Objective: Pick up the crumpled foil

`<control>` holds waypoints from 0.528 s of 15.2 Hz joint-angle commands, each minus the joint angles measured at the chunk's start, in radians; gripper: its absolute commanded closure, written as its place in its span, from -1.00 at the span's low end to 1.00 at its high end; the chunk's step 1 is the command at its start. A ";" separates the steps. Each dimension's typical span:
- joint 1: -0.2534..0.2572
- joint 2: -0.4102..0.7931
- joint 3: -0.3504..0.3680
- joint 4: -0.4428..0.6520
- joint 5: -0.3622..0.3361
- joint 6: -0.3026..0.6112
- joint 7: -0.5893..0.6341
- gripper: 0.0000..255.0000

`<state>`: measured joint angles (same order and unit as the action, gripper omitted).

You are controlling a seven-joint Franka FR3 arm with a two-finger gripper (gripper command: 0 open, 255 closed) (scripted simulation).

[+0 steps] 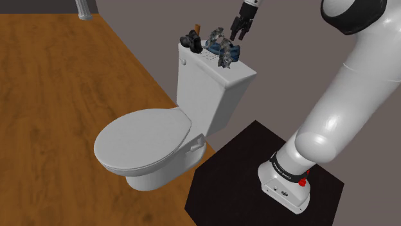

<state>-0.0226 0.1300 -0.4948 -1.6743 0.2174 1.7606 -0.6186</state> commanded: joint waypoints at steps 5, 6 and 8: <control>-0.019 0.072 -0.001 0.024 0.040 0.027 -0.045 -1.00; -0.019 0.073 -0.001 0.012 0.041 0.040 -0.047 -1.00; -0.018 0.077 0.001 -0.018 0.045 0.072 -0.054 -1.00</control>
<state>-0.0418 0.2072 -0.4948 -1.6709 0.2615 1.8121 -0.6693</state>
